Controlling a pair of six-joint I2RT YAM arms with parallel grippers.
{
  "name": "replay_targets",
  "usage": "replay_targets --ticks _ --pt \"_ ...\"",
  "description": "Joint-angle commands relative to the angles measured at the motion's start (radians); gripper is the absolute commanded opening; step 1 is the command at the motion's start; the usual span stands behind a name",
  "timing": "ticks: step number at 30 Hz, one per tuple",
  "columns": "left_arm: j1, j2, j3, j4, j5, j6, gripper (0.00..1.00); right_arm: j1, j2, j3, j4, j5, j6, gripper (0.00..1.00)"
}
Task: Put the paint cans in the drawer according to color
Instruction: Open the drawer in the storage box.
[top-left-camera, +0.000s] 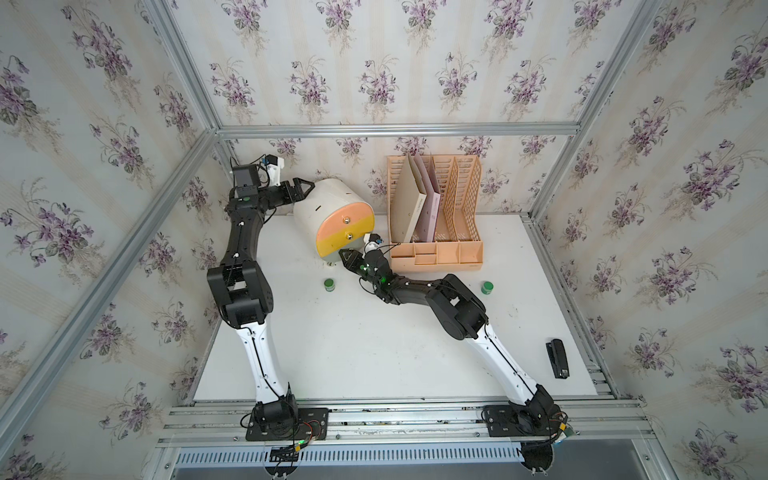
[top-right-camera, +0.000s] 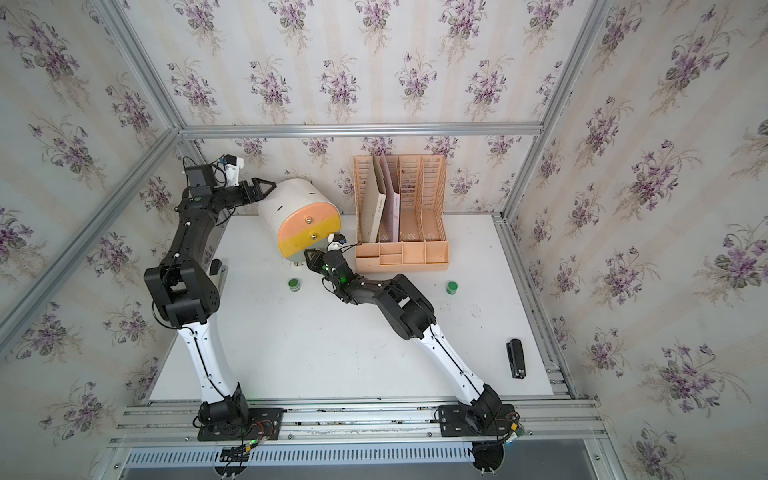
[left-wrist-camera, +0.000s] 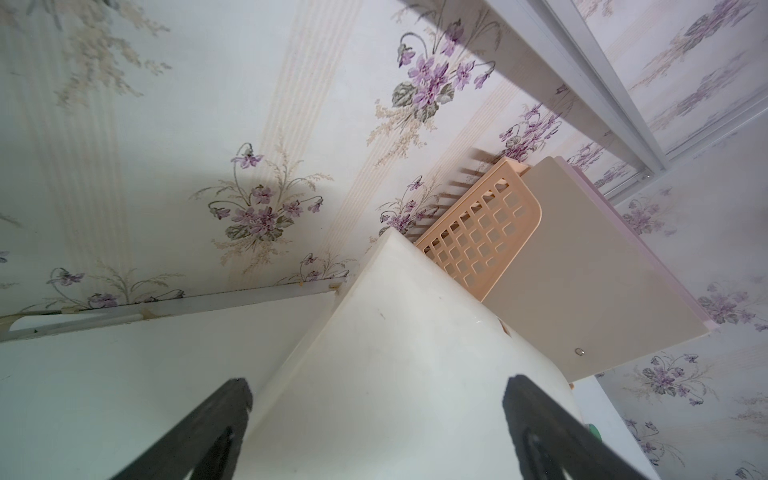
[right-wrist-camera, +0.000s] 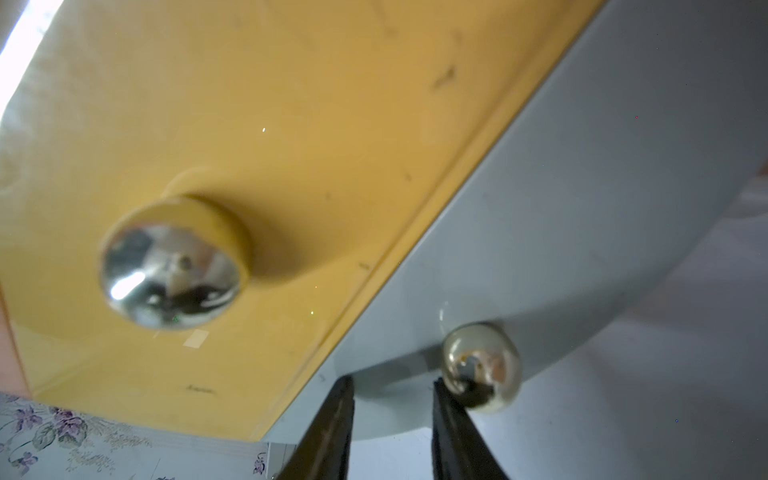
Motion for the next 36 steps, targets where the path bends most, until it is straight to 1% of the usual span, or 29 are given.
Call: replay_targets --ticks 1,5,11,15,21,27,36 --pt "0.003 0.002 0.008 0.013 0.017 -0.004 0.99 0.013 0.022 0.046 -0.039 0.017 -0.008 0.36" --pt "0.008 0.004 0.008 0.014 0.023 -0.007 0.99 0.019 0.029 0.063 -0.055 0.019 -0.011 0.36" --pt "0.011 0.005 0.006 0.021 0.034 -0.012 0.99 0.011 -0.038 -0.048 -0.025 0.061 0.008 0.37" --pt "0.011 0.005 0.002 0.034 0.038 -0.021 0.99 0.007 -0.059 -0.08 -0.024 0.079 0.019 0.4" --pt "0.011 0.003 0.0 0.034 0.041 -0.025 0.99 -0.01 -0.049 -0.073 -0.023 0.081 0.051 0.43" --pt "0.012 0.002 0.001 0.036 0.041 -0.025 0.99 -0.018 -0.027 -0.026 -0.037 0.084 0.062 0.44" --pt "0.011 0.004 -0.003 0.043 0.044 -0.031 0.99 -0.021 0.013 0.01 -0.034 0.08 0.099 0.43"
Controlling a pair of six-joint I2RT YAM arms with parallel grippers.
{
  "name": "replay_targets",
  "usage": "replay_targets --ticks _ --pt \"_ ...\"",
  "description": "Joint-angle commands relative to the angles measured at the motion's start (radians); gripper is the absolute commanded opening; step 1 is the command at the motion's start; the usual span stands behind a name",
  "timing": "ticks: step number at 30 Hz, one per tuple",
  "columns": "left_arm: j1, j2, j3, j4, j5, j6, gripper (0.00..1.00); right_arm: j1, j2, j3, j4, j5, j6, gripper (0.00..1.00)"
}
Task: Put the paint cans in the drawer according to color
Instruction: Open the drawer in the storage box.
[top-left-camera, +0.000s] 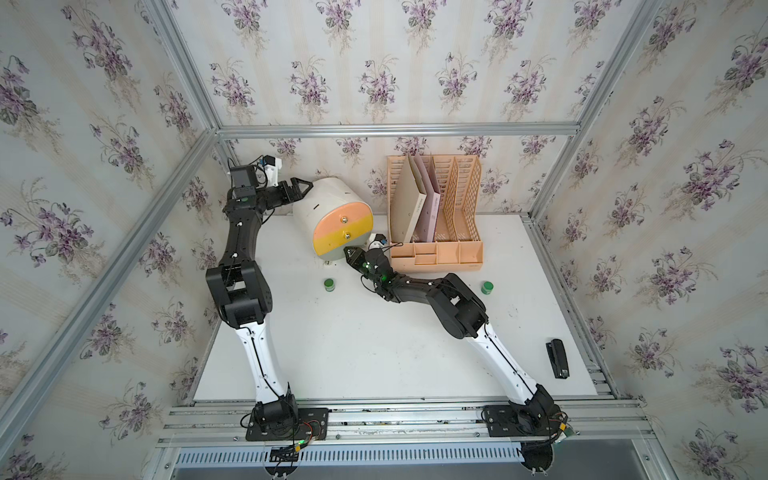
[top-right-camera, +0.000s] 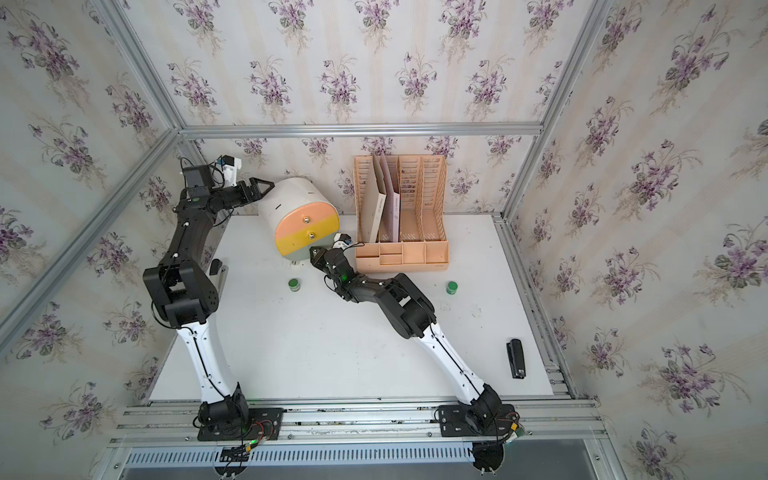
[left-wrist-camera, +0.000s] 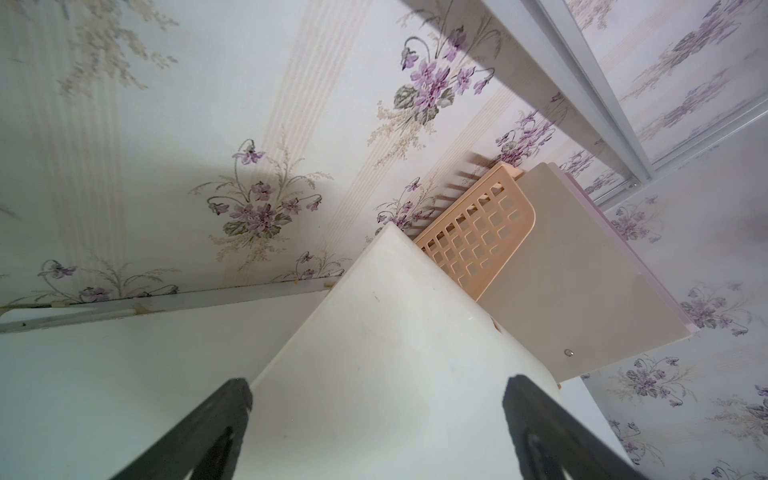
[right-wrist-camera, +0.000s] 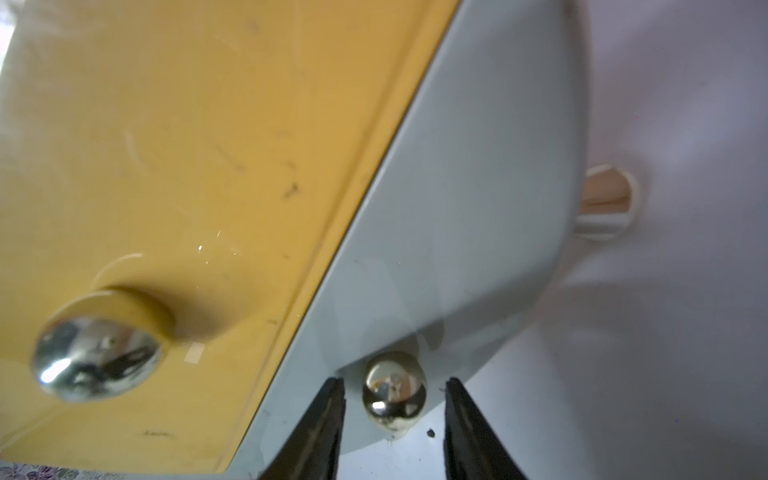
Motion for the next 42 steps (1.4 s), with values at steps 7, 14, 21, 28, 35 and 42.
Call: replay_targets --ticks 7,14,21,28,35,42 --pt "0.001 0.001 0.001 0.039 0.02 0.001 0.99 -0.005 0.029 0.023 0.045 0.003 0.028 0.39" --pt "0.0 0.004 0.0 0.039 0.022 -0.002 0.99 -0.007 0.053 0.041 0.081 -0.008 0.029 0.35" --pt "0.0 0.002 0.0 0.041 0.023 -0.002 0.99 -0.01 0.059 0.041 0.116 -0.007 0.029 0.33" --pt "0.001 0.003 -0.001 0.041 0.023 -0.001 0.99 -0.009 0.059 0.04 0.131 -0.002 0.026 0.26" --pt "0.001 0.002 0.0 0.036 0.019 0.004 0.99 -0.009 0.045 0.012 0.149 -0.002 0.021 0.13" --pt "0.0 -0.001 0.0 0.036 0.017 0.003 0.99 -0.009 0.01 -0.052 0.18 -0.002 0.01 0.09"
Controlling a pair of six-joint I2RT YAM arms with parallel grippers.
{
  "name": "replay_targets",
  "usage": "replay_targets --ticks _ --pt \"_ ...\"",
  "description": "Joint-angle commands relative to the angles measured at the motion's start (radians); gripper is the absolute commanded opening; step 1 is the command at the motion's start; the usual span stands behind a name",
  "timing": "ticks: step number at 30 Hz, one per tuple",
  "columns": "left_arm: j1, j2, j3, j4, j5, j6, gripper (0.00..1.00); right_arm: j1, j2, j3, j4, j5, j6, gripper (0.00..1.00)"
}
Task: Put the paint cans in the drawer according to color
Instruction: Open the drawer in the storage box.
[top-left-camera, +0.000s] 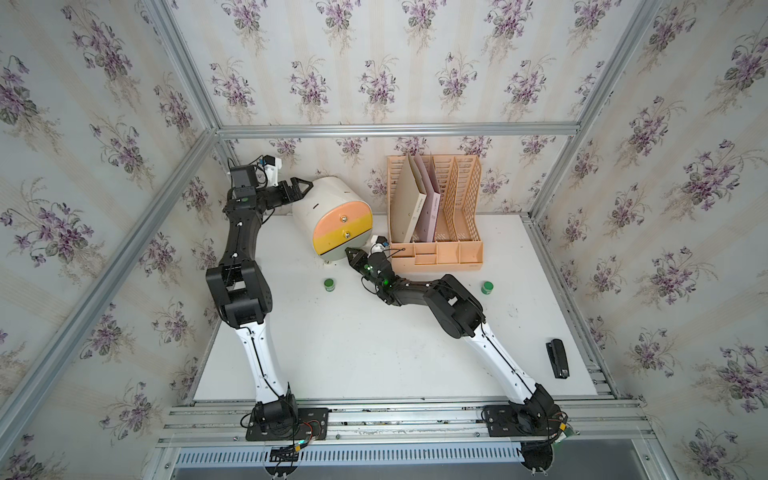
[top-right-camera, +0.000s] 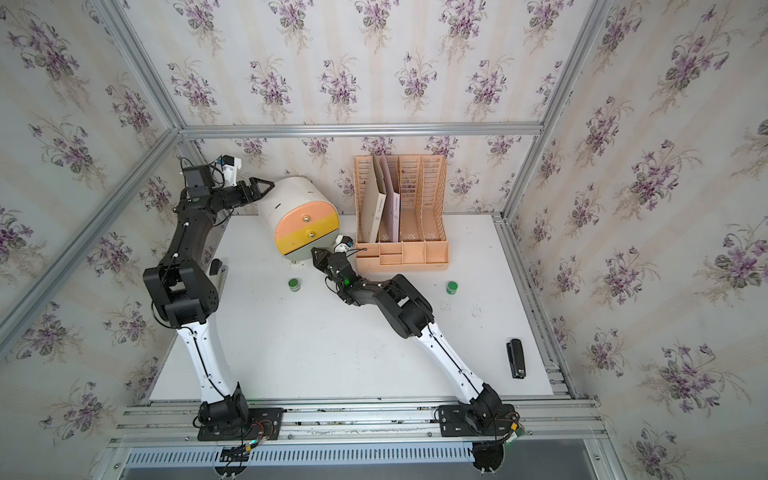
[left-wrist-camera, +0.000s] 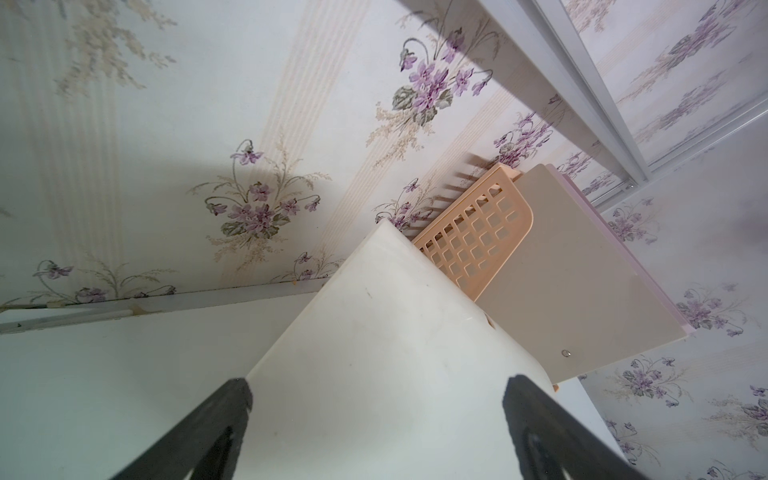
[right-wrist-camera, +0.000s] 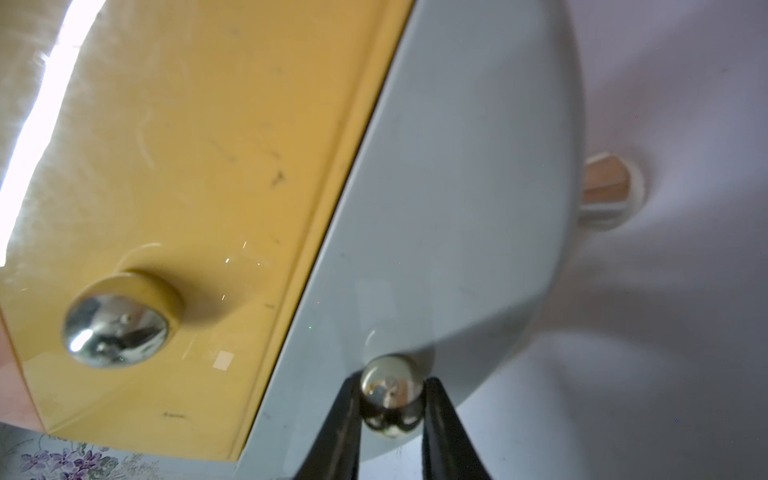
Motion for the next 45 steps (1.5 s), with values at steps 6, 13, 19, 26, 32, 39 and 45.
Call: replay_targets --ticks 6,13,19,26,32,39,45 --pt "0.001 -0.007 0.0 0.025 0.01 0.005 0.99 -0.002 -0.06 -0.088 0.065 0.006 -0.015 0.07" --pt "0.001 -0.028 -0.03 0.044 0.001 -0.008 0.99 0.002 -0.126 -0.203 0.113 -0.003 -0.019 0.06" --pt "0.001 -0.036 -0.032 0.045 0.001 -0.018 0.99 0.009 -0.207 -0.313 0.161 -0.004 -0.03 0.06" --pt "-0.001 -0.045 -0.035 0.044 0.004 -0.019 0.99 0.014 -0.261 -0.416 0.203 0.002 -0.036 0.06" --pt "-0.001 -0.055 -0.046 0.042 0.004 -0.018 0.99 0.023 -0.285 -0.47 0.227 0.002 -0.038 0.06" --pt "-0.001 -0.074 -0.061 0.045 0.003 -0.015 0.99 0.031 -0.331 -0.544 0.254 0.005 -0.054 0.06" --pt "-0.003 -0.088 -0.071 0.048 0.009 -0.022 0.99 0.042 -0.365 -0.621 0.289 0.008 -0.053 0.06"
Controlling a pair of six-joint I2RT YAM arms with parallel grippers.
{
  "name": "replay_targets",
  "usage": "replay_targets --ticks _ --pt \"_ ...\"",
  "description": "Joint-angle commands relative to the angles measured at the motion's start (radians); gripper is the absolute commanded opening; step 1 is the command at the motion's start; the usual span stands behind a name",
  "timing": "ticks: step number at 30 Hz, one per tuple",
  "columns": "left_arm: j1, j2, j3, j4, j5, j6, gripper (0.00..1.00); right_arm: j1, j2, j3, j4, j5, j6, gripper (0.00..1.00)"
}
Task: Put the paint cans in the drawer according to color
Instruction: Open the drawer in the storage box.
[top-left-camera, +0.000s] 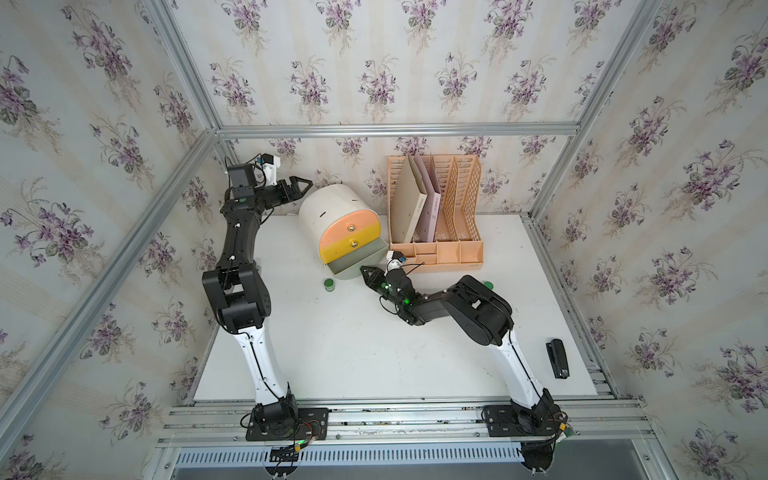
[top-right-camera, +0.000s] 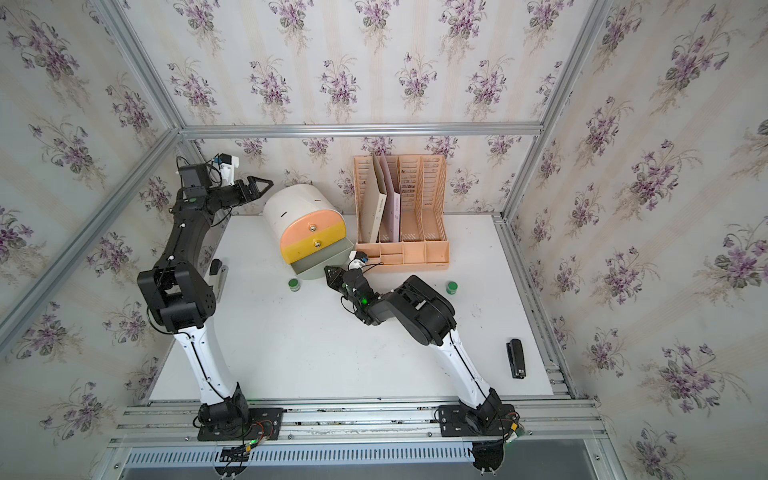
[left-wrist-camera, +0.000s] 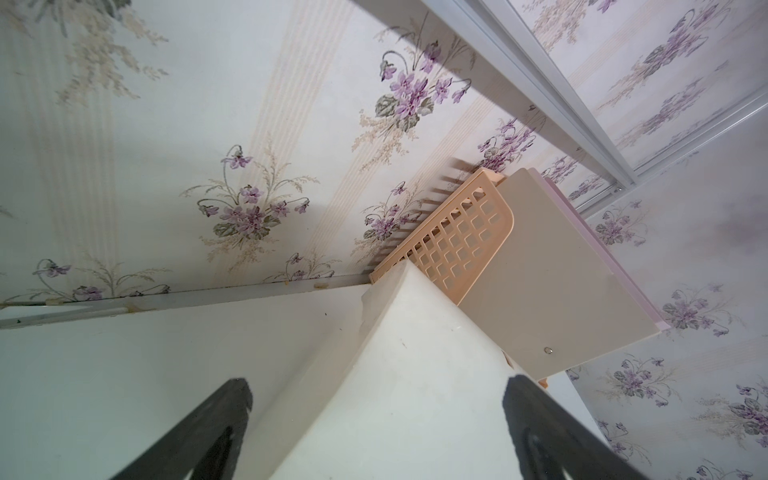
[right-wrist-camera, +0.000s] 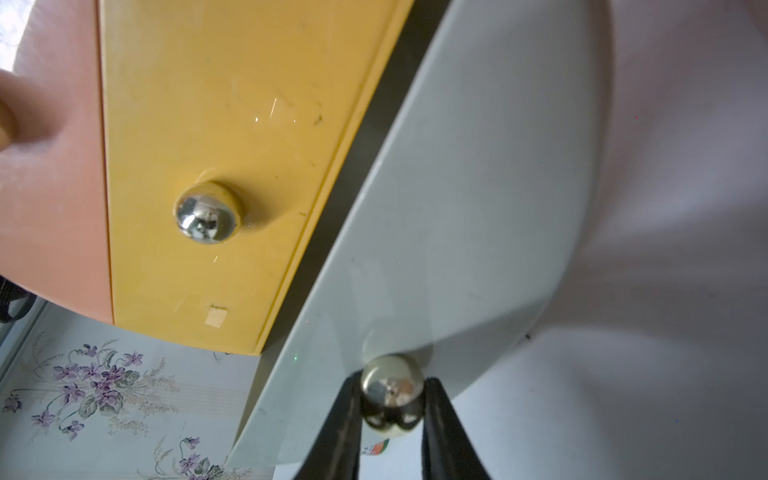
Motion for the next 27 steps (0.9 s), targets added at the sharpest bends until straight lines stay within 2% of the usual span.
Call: replay_targets --ticks 1,21,23,27 --pt "-0.001 -0.017 -0.006 0.035 0.01 -0.007 0.99 0.006 -0.025 -0.028 0.114 0.007 -0.021 0.06" --pt "-0.01 -0.08 -0.076 0.06 0.013 -0.015 0.99 0.032 -0.124 -0.257 0.199 0.008 -0.043 0.09" --pt "-0.01 -0.085 -0.079 0.063 0.013 -0.017 0.99 0.034 -0.126 -0.266 0.203 0.009 -0.043 0.1" --pt "-0.01 -0.087 -0.085 0.066 0.012 -0.019 0.99 0.041 -0.128 -0.269 0.203 0.005 -0.048 0.24"
